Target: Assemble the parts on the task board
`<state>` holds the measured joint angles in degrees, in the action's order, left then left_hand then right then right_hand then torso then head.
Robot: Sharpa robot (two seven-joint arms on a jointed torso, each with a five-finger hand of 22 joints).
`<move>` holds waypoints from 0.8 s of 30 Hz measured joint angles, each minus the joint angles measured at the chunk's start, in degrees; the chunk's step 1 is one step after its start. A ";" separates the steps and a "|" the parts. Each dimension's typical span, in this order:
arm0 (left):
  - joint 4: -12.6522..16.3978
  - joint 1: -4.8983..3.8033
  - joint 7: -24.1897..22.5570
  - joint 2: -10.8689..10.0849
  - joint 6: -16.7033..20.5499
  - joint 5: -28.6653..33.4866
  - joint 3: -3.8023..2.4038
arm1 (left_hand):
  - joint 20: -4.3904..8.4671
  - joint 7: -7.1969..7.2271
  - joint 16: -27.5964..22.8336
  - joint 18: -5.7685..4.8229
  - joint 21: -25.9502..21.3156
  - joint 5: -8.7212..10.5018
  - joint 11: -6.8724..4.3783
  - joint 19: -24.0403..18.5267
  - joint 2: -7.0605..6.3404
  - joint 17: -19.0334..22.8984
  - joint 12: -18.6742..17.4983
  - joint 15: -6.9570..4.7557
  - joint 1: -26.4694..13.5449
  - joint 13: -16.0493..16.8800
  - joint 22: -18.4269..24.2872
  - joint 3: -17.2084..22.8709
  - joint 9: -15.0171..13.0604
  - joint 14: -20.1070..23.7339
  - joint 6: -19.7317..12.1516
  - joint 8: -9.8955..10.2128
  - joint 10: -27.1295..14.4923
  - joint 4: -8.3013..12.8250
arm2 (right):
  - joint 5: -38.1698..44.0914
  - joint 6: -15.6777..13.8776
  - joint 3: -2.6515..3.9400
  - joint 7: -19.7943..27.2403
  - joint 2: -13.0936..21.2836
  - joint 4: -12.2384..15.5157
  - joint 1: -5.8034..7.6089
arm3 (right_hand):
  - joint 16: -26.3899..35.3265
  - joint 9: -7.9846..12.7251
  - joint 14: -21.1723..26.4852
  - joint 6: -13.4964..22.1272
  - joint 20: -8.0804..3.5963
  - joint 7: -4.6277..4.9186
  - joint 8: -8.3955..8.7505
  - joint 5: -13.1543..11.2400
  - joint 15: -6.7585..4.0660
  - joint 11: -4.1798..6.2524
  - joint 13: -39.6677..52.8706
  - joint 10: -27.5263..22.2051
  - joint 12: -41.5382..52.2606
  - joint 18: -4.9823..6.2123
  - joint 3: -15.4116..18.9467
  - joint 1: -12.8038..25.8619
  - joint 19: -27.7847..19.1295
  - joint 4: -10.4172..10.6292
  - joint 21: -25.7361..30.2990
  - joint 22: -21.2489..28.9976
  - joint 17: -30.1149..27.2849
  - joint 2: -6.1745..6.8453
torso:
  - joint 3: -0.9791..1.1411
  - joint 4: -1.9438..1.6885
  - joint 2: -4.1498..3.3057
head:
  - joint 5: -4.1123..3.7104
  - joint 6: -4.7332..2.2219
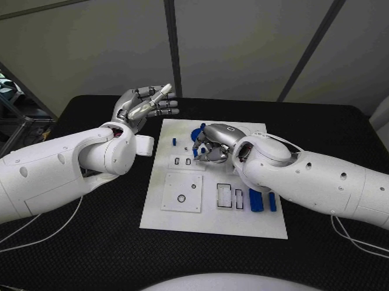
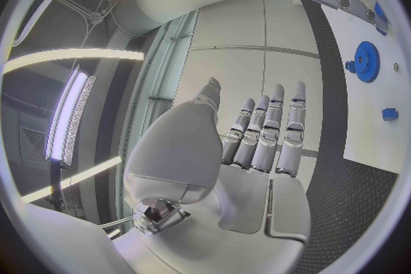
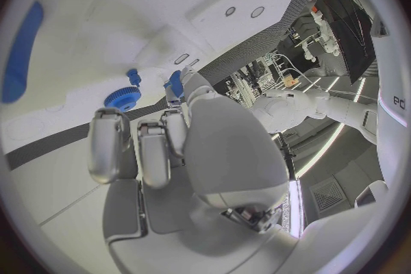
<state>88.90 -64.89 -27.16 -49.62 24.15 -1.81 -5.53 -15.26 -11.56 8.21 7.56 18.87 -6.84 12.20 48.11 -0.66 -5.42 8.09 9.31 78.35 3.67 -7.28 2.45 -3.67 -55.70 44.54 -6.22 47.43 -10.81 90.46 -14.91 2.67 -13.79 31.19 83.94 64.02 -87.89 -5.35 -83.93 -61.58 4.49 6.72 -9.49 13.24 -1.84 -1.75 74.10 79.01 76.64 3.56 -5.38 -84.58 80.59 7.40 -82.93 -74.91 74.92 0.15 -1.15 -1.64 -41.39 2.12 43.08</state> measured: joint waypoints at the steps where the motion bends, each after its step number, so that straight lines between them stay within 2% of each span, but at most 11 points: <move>1: 0.00 0.00 0.00 0.01 -0.01 0.00 0.00 | 0.00 0.00 0.00 0.00 0.00 0.00 0.00 0.00 0.00 0.00 0.00 0.00 0.00 0.00 0.00 0.00 0.00 0.00 0.00 0.00 0.00 0.00 | 0.12 0.10 -0.09 -0.04 -0.07 -0.06 -0.09 | 0.00 0.00 0.00 -0.03 0.00 0.03 -0.03 0.00 0.00 0.00 0.00 0.00 -0.18 0.00 -0.01 0.24 0.00 0.01 0.00 0.00 0.00 0.24 | 0.00 0.00 0.00 | 0.02 0.03; 4: -0.02 0.00 0.02 0.08 -0.03 0.00 0.00 | 0.00 0.00 0.00 0.00 0.00 0.00 0.00 0.00 0.00 0.00 0.00 0.00 0.00 0.00 0.00 0.00 0.00 0.00 0.00 0.00 0.00 0.00 | 0.45 0.36 -0.48 -0.17 -0.26 -0.22 -0.32 | 0.00 0.00 0.00 -0.03 0.00 0.03 -0.08 0.00 0.00 0.00 -0.02 0.00 -0.23 0.00 -0.17 0.24 0.00 0.17 0.00 0.00 0.00 0.24 | 0.00 0.00 0.00 | 0.08 0.12; 8: -0.03 0.00 0.03 0.10 -0.06 0.00 0.00 | 0.00 0.00 0.00 0.00 0.00 0.00 0.00 0.00 0.00 0.00 0.00 0.00 0.00 0.00 0.00 0.00 0.00 0.00 0.00 0.00 0.00 0.00 | 0.76 0.62 -0.67 -0.31 -0.47 -0.55 -0.45 | 0.00 0.00 0.00 -0.03 0.00 0.03 -0.09 0.00 0.00 0.00 -0.05 0.00 -0.23 0.00 -0.17 0.24 0.00 0.18 0.00 0.00 0.00 0.24 | 0.00 0.00 0.02 | 0.10 0.22; 24: -0.10 0.00 0.12 0.14 -0.20 0.00 0.00 | 0.00 0.00 0.00 0.00 0.00 0.00 0.00 0.00 0.00 0.01 0.00 0.00 0.00 0.00 -0.01 0.00 0.00 0.00 0.00 0.00 0.00 0.00 | 1.23 0.99 -0.78 -0.38 -1.36 -1.26 -1.05 | 0.01 0.00 0.00 -0.04 0.00 0.01 -0.08 -0.09 0.00 0.00 -0.78 0.00 -0.23 0.00 -0.10 1.10 0.00 0.24 0.00 0.00 -0.01 0.58 | -0.02 0.00 0.03 | -0.07 0.64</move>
<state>88.80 -64.89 -27.04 -49.48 23.95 -1.81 -5.53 -15.26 -11.56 8.21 7.56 18.87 -6.84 12.20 48.11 -0.66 -5.41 8.09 9.31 78.35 3.67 -7.29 2.46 -3.67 -55.70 44.54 -6.22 47.43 -10.82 91.69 -13.92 1.89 -14.17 29.83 82.68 62.97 -87.88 -5.35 -83.93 -61.62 4.49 6.73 -9.57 13.15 -1.84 -1.75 73.32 79.01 76.41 3.55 -5.48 -83.48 80.59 7.64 -82.93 -74.91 74.91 0.73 -1.18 -1.64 -41.36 2.05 43.71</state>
